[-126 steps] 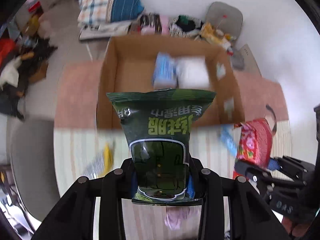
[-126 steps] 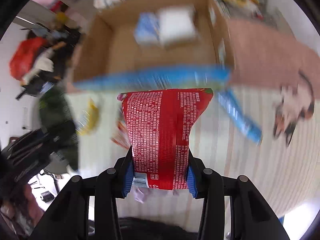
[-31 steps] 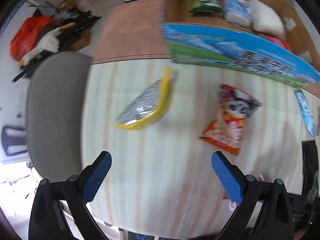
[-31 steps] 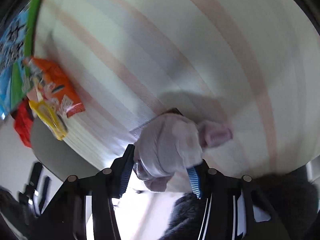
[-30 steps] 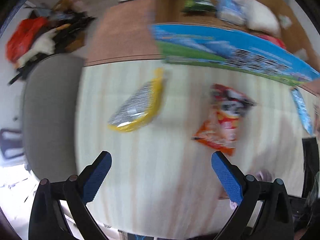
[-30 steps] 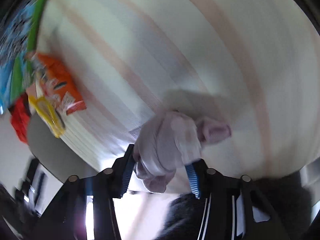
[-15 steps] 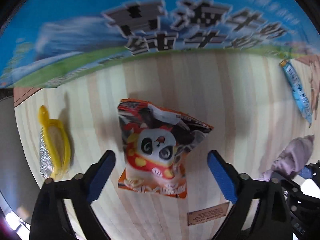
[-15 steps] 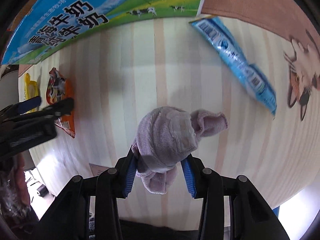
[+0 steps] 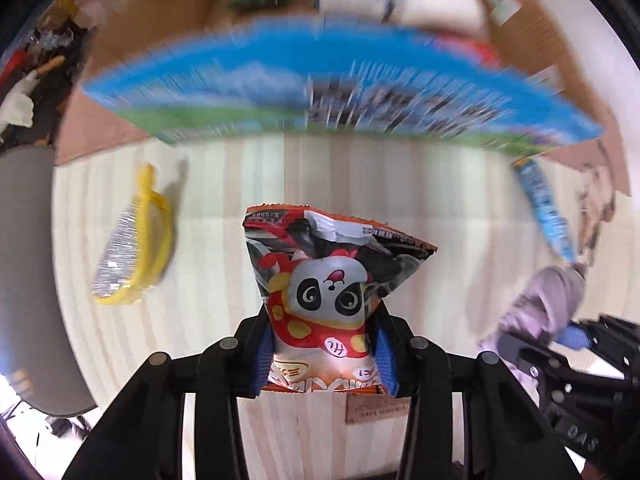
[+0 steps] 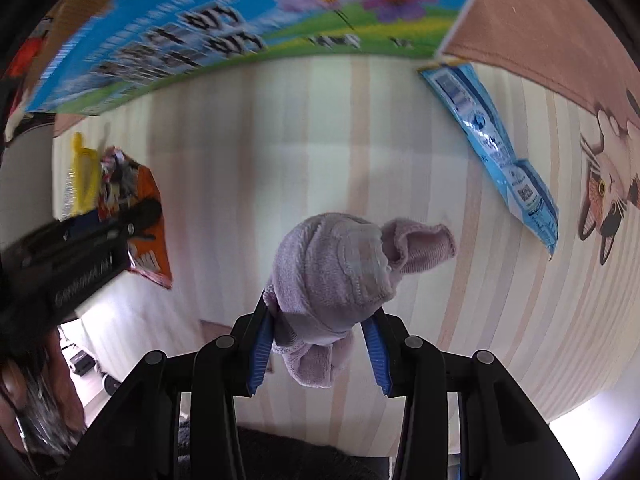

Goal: Organize soft objects
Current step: 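Place the panda bag and sock into the box, opening both tools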

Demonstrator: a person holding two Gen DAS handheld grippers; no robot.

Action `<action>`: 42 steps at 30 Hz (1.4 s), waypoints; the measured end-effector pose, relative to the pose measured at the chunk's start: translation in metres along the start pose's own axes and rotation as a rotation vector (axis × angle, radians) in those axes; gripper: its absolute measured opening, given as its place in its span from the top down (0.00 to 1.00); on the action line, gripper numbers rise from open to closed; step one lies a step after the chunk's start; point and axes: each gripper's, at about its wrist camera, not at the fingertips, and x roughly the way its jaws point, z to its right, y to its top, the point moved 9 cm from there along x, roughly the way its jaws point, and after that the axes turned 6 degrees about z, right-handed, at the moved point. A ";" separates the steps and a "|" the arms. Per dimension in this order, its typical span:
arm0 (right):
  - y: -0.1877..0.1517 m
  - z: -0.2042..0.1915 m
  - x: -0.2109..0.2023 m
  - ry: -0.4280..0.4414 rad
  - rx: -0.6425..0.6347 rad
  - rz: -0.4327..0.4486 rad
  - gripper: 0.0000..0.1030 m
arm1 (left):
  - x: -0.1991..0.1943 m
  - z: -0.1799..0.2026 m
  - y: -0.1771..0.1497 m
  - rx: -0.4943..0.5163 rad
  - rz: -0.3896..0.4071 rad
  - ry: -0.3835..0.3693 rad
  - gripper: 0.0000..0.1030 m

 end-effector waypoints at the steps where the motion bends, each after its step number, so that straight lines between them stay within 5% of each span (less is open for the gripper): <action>1: 0.002 -0.004 -0.011 0.014 -0.010 0.014 0.58 | -0.016 0.002 0.005 0.004 0.029 -0.010 0.62; 10: 0.056 -0.039 -0.136 0.119 -0.085 0.172 0.58 | -0.128 0.017 0.088 0.006 0.188 -0.121 0.62; 16: 0.135 -0.057 -0.177 0.076 -0.097 0.249 0.58 | -0.115 0.015 0.160 0.012 0.116 -0.079 0.62; 24: 0.195 -0.068 -0.115 0.048 -0.058 0.127 0.58 | -0.029 -0.002 0.188 -0.041 -0.098 -0.072 0.62; 34: 0.196 -0.062 -0.028 0.021 -0.055 -0.014 0.57 | 0.033 -0.001 0.170 -0.080 -0.285 -0.115 0.60; 37: 0.199 -0.059 -0.025 -0.001 -0.062 -0.026 0.35 | 0.030 0.000 0.169 -0.077 -0.296 -0.137 0.58; 38: 0.201 -0.058 -0.027 0.006 -0.064 -0.020 0.20 | 0.028 0.001 0.170 -0.068 -0.288 -0.131 0.52; 42: 0.205 -0.052 -0.043 -0.002 -0.056 0.005 0.16 | 0.004 -0.002 0.179 -0.069 -0.205 -0.122 0.30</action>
